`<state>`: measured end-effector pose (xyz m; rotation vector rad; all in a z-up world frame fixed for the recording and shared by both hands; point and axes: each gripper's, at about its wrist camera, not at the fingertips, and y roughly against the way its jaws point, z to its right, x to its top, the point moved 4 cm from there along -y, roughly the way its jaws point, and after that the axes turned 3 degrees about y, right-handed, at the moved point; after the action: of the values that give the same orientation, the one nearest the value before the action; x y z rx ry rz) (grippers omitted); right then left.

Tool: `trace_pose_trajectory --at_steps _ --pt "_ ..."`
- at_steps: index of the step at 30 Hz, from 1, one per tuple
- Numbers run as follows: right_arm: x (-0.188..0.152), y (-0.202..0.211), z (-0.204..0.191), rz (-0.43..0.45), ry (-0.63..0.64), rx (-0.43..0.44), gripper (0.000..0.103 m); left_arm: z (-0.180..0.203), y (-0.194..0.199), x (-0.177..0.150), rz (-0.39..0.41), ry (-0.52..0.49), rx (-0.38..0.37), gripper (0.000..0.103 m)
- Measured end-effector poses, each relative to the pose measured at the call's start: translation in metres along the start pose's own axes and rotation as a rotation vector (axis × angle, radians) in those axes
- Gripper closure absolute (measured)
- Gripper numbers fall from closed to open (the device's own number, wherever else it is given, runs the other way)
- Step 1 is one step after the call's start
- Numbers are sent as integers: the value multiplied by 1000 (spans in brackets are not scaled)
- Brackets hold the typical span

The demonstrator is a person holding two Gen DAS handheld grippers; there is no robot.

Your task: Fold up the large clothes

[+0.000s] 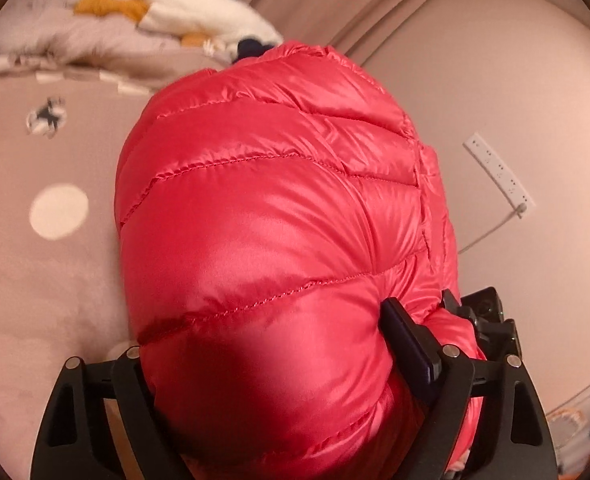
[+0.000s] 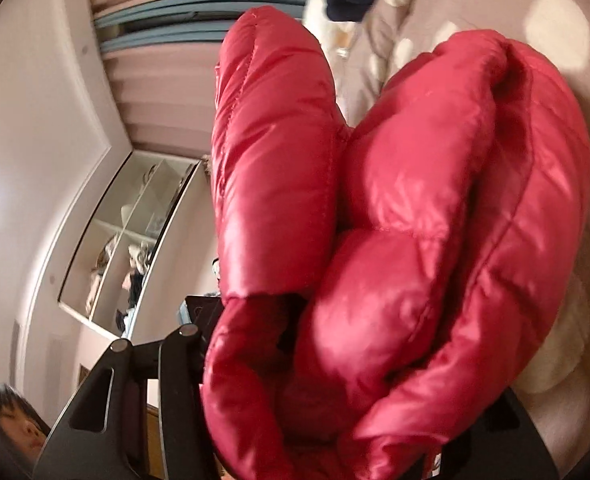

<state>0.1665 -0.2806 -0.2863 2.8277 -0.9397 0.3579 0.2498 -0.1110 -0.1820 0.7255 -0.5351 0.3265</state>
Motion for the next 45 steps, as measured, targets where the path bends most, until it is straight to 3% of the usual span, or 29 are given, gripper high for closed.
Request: trace_pose_trajectory --at_steps 8,13,35,45 --pt "12 -14 -63 -3 143 48 54 46 51 19 145 -148 84 16" --pt "15 -21 -83 -7 208 62 53 52 67 20 188 -156 97 16" --pt "-13 -34 -95 -68 320 149 48 39 147 0 330 -171 159 16" --pt "-12 -46 -100 -110 340 202 48 47 160 -6 395 -174 202 16"
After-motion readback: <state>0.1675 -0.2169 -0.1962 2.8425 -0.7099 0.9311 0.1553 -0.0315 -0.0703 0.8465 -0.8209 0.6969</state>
